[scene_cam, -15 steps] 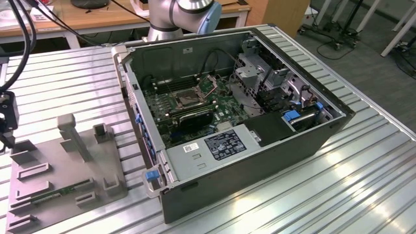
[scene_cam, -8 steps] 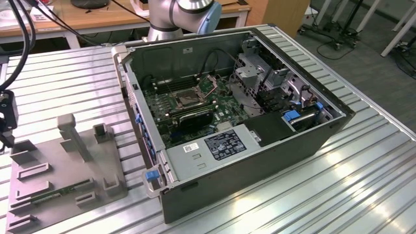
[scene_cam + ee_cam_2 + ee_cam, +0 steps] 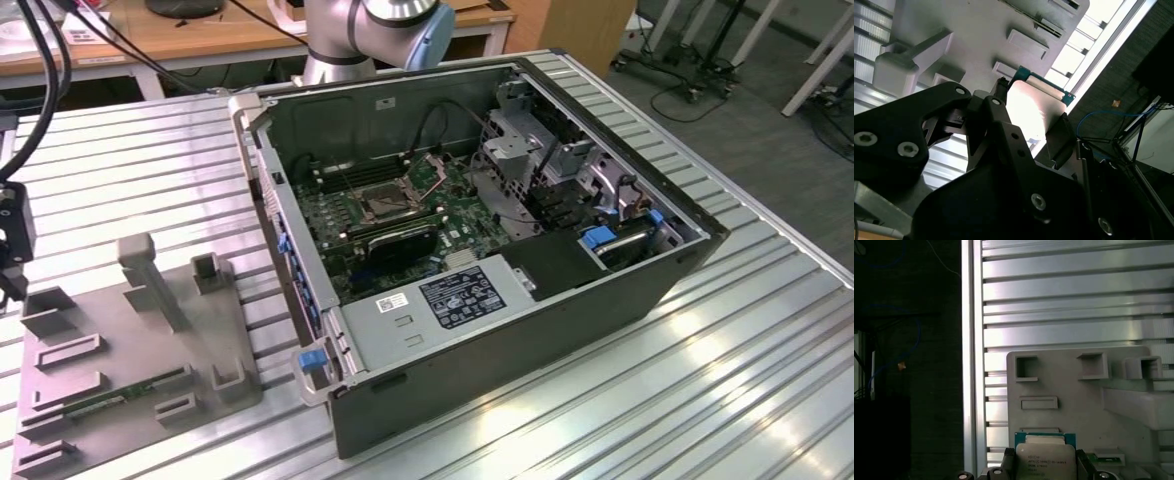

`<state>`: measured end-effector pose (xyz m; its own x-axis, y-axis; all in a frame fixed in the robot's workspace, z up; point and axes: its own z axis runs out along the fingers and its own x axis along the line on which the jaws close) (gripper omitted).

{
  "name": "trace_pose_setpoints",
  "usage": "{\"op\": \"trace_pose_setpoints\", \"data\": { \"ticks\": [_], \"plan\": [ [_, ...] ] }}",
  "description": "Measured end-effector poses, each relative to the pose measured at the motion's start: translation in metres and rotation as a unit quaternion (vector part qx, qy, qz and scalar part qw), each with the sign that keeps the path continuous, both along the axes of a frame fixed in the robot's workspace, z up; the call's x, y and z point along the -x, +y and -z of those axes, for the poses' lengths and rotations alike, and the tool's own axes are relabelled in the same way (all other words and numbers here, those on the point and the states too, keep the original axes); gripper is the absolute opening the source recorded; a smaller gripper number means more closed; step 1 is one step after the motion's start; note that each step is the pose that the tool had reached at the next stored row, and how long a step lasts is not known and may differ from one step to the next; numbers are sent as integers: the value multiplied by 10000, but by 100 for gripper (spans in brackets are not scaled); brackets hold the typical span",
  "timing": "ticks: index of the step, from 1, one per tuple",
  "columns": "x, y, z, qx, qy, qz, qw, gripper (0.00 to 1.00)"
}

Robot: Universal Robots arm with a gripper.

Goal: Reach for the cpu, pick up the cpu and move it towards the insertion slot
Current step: 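Pick up the cpu and move it towards the insertion slot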

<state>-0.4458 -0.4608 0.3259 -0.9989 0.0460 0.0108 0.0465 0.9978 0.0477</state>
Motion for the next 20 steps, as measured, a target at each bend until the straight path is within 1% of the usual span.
{"op": "trace_pose_setpoints", "data": {
  "ticks": [14,19,20],
  "plan": [
    [0,0,-29,0,0,0,10000,55],
    [0,0,-56,0,1,0,10000,55],
    [0,0,-198,-4,1,0,10000,55]
  ]
}}
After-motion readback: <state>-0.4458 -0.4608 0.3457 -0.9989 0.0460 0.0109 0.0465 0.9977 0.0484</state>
